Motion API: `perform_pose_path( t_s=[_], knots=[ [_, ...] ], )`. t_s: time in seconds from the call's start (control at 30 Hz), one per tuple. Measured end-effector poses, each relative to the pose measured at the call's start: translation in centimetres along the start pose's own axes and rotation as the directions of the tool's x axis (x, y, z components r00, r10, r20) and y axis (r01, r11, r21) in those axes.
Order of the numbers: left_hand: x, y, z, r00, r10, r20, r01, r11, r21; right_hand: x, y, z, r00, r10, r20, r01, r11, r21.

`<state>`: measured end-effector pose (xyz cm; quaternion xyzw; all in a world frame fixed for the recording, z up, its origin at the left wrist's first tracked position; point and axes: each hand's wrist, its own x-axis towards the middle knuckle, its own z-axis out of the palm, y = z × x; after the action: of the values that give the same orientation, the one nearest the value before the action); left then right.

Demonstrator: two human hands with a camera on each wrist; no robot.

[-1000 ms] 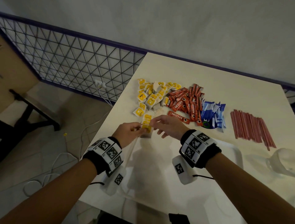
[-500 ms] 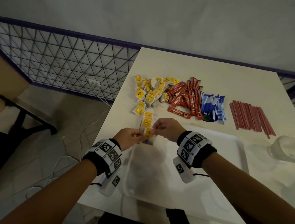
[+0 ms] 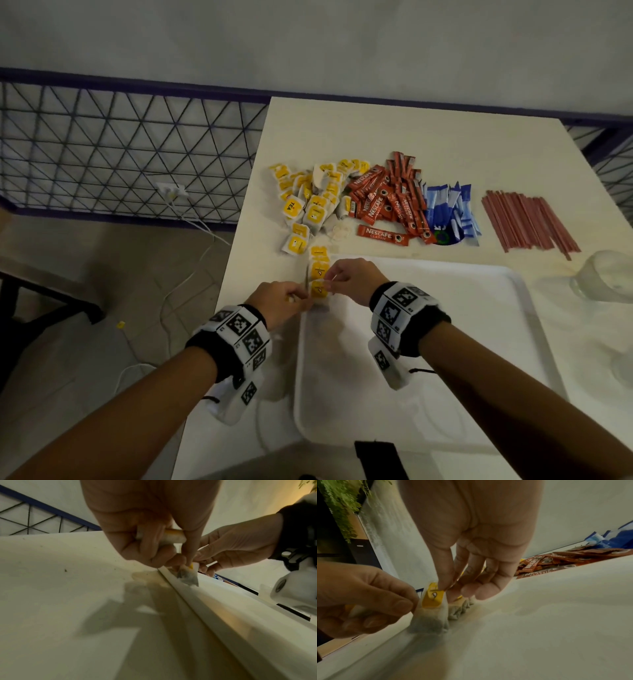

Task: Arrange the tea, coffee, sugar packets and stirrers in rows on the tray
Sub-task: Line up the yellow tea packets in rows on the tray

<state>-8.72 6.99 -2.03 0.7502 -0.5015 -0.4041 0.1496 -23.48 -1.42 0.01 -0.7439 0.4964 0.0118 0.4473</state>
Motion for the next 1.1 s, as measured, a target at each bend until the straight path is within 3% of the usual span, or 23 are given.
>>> perform_pose_path(
  t_s=[0.3,0.57,0.73,0.87,1.1],
  knots=[
    [2.1,0.5,-1.4,0.998,-0.057,0.025,0.054,0.994,0.099,1.7,-0.8,-0.1,0.992,0.118,-0.049,-0.120,0.992,-0.026],
    [2.3,1.5,-1.2,0.987,-0.112,0.118,0.088,0.978,0.190,1.7,-0.5,0.7,0.978,0.197,-0.064,-0.186,0.971,0.151],
    [2.3,1.4,-1.0,0.989,-0.096,0.109,0.077,0.983,0.165,1.7,-0.2,1.0,0.968,0.234,-0.092,-0.203,0.942,0.266],
    [2.4,1.4,-0.8,0.997,-0.064,0.036,0.060,0.992,0.114,1.7,0.0,1.0,0.959,0.267,-0.096,-0.218,0.910,0.353],
    [2.5,1.2,-0.9,0.998,-0.066,0.012,0.065,0.995,0.073,1.8,0.2,1.2,0.964,0.243,-0.105,-0.198,0.926,0.321]
  ],
)
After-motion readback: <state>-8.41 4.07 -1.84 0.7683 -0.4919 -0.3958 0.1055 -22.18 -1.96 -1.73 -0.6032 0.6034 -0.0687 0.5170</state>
